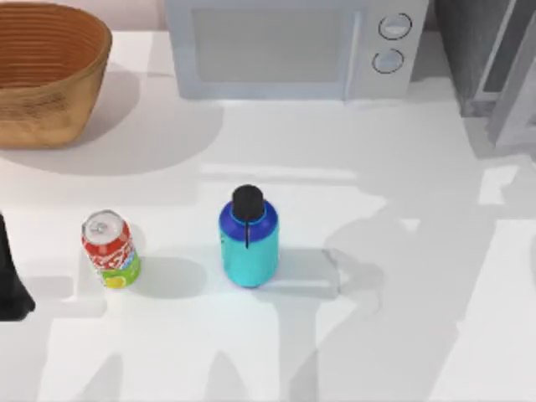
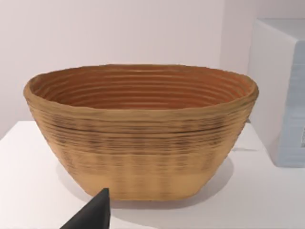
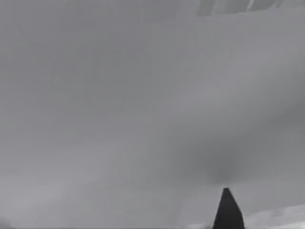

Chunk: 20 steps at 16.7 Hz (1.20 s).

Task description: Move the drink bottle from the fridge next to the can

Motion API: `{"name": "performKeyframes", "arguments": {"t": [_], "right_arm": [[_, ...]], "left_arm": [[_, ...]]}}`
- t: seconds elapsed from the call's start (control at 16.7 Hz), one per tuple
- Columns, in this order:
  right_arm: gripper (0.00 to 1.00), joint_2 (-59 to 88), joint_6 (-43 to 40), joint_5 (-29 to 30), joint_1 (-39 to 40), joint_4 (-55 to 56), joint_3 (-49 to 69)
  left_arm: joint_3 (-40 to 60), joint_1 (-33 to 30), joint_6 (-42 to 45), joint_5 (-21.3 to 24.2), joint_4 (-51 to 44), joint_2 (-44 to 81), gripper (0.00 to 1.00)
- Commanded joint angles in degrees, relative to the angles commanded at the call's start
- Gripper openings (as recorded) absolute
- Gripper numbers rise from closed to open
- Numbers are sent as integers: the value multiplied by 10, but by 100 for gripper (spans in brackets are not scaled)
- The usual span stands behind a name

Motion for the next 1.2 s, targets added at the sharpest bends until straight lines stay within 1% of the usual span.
{"name": "performKeyframes", "arguments": {"t": [0.12,0.24,0.6,0.78,1.2], "right_arm": [[100,-15,37,42,45,21,-19],[100,-24,56,62,66,32,-29],[100,-13,54,68,58,30,-22],[100,35,55,69,57,19,33],[100,170,56,71,59,-17,208]], "left_arm": [[0,0,0,0,0,0,100],[0,0,0,0,0,0,100],[0,0,0,0,0,0,100],[0,0,0,0,0,0,100],[0,0,0,0,0,0,100]]}}
